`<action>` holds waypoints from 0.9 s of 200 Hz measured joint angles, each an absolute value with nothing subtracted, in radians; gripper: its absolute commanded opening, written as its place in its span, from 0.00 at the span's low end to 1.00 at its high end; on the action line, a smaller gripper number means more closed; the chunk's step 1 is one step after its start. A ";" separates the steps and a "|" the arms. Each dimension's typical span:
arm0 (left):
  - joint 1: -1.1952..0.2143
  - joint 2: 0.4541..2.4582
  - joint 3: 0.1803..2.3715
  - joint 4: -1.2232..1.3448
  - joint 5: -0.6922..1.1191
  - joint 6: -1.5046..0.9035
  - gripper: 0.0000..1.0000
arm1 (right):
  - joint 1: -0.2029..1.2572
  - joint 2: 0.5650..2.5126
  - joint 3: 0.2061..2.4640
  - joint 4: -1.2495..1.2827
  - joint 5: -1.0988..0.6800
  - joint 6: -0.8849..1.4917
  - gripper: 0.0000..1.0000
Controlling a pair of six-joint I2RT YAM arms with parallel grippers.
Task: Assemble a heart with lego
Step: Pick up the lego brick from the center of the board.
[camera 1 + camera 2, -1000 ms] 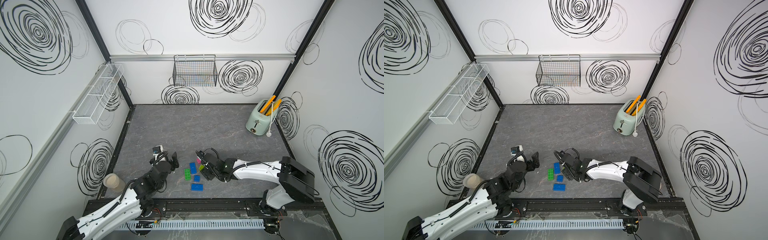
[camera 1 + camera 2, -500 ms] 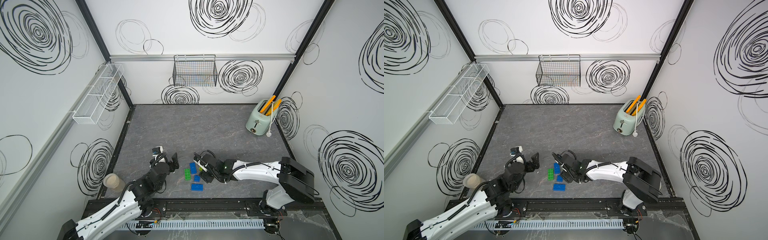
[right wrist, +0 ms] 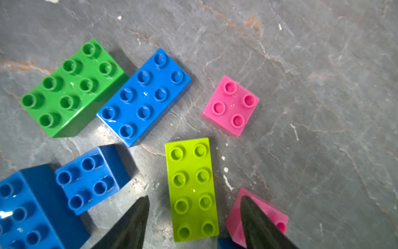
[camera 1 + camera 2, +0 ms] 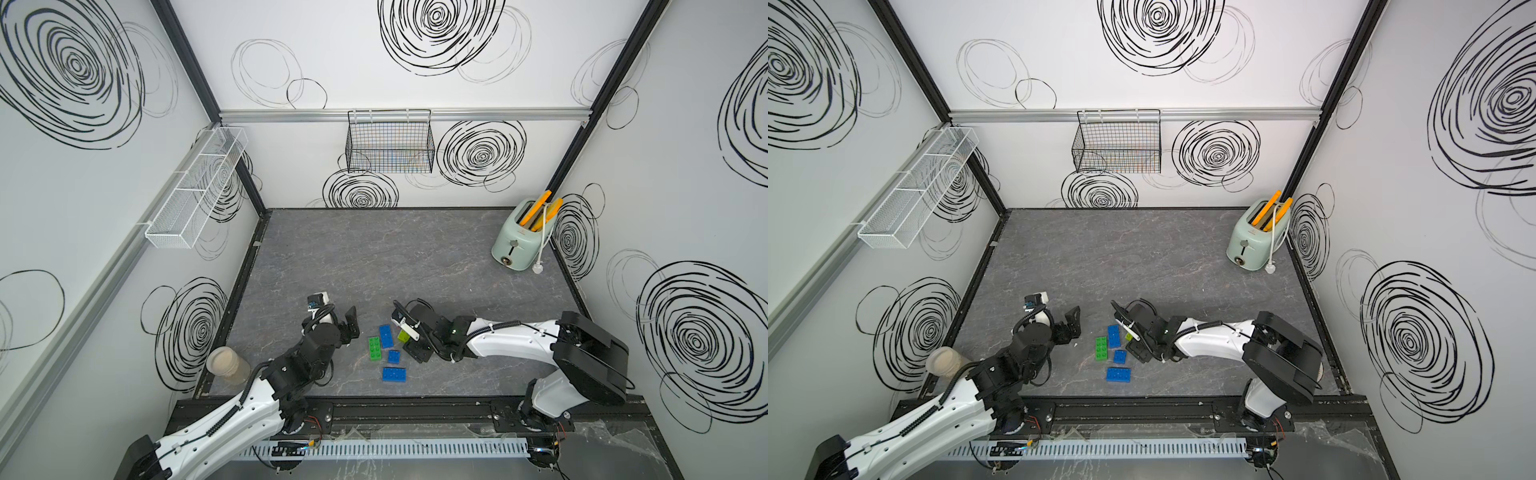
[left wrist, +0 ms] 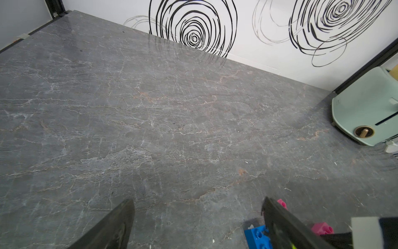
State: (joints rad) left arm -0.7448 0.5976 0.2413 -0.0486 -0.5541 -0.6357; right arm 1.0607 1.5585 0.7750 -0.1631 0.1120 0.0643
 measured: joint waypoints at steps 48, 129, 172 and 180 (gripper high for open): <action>-0.707 0.653 0.215 0.036 -0.493 -0.635 0.97 | 1.031 1.567 0.775 -0.151 0.058 0.041 0.53; -0.583 0.781 0.215 0.186 -0.303 -0.611 0.97 | 1.031 1.619 0.815 -0.168 0.014 0.023 0.25; -0.546 0.917 0.219 0.291 -0.184 -0.612 0.97 | 1.024 1.621 0.833 -0.184 -0.012 0.022 0.22; -0.541 0.940 0.222 0.305 -0.167 -0.614 0.97 | 1.021 1.621 0.834 -0.189 -0.022 0.022 0.22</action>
